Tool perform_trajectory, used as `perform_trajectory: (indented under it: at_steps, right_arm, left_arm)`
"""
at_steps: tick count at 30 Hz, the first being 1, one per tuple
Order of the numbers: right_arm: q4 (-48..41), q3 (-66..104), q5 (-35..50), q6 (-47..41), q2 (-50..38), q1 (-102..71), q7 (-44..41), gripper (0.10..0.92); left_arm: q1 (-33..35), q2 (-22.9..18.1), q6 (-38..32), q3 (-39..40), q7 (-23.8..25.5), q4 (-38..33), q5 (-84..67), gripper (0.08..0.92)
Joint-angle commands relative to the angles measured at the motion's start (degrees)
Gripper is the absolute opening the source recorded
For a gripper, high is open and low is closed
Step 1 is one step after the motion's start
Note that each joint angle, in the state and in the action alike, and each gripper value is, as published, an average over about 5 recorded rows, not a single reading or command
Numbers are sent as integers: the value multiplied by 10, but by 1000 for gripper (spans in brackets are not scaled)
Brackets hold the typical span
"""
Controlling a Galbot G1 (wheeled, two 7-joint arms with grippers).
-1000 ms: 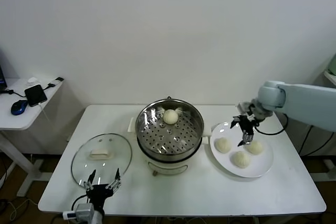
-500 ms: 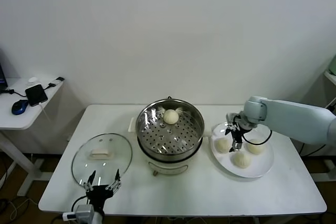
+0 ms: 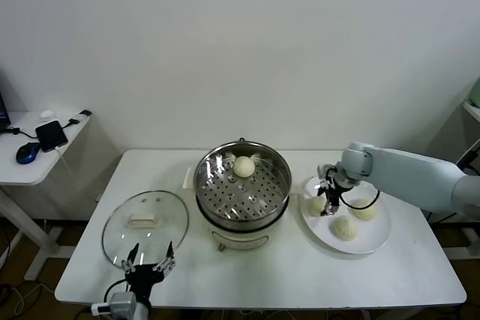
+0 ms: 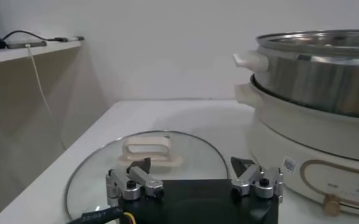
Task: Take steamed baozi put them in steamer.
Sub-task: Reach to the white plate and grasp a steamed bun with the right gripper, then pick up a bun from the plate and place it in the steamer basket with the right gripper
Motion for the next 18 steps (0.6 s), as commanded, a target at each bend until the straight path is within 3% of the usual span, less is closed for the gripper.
perform_trajectory:
  at_steps: [1,8,12,18]
  right_arm:
    - [0,14,-1,4,-8,15,-15,654]
    - [44,-119,85,34,-29,243,-74,645]
    - [66,-189,184,24,-1,379,-88,645]
    - [200,-184,362,-63,69,486,-3,645]
  left_arm:
    - [0,0,0,0,0,0,0,823]
    - [3,-2,0,4,1,-4,1,823]
    - [2,-1,2,7,1,-8,1,823]
    - [0,3,6,11,2,-16,0,823]
